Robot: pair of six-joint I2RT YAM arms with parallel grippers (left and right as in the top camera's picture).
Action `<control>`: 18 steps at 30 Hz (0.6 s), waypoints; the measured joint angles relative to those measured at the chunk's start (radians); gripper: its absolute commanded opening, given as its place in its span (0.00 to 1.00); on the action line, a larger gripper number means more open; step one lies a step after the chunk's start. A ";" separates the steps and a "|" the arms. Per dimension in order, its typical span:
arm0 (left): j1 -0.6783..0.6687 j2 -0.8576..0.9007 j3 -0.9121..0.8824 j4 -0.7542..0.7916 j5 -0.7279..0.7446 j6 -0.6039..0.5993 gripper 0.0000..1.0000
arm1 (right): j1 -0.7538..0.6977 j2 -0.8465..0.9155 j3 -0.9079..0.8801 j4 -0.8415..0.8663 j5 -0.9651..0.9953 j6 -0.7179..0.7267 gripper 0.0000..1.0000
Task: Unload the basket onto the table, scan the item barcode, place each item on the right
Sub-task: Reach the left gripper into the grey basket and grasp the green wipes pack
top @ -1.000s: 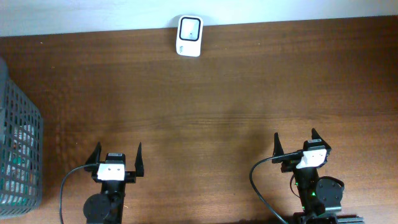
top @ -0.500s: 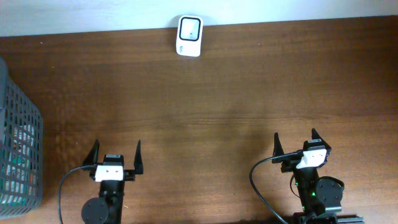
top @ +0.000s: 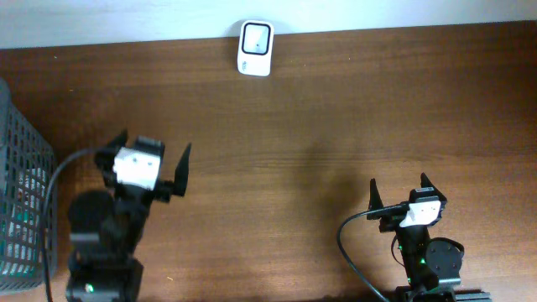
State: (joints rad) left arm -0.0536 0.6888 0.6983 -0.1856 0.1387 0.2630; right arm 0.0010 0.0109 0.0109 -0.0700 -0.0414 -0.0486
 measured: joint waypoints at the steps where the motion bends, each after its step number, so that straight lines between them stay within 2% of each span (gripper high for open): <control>1: 0.000 0.079 0.097 -0.090 0.018 0.006 0.99 | 0.000 0.000 0.000 0.000 0.000 0.000 0.98; 5: 0.001 0.449 0.618 -0.491 0.059 0.011 0.99 | 0.000 0.000 0.000 0.000 0.000 0.000 0.98; 10: 0.001 0.790 1.183 -1.007 0.122 0.011 0.99 | 0.000 0.001 0.000 0.001 0.000 0.000 0.98; 12: 0.001 0.849 1.273 -1.039 0.130 0.011 0.99 | 0.000 0.001 0.000 0.000 0.000 0.000 0.98; 18: 0.001 0.854 1.279 -1.044 0.135 0.011 0.99 | 0.000 0.001 0.000 0.000 0.000 0.000 0.98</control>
State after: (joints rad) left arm -0.0528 1.5425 1.9770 -1.2301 0.2733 0.2741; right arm 0.0010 0.0120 0.0105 -0.0700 -0.0414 -0.0490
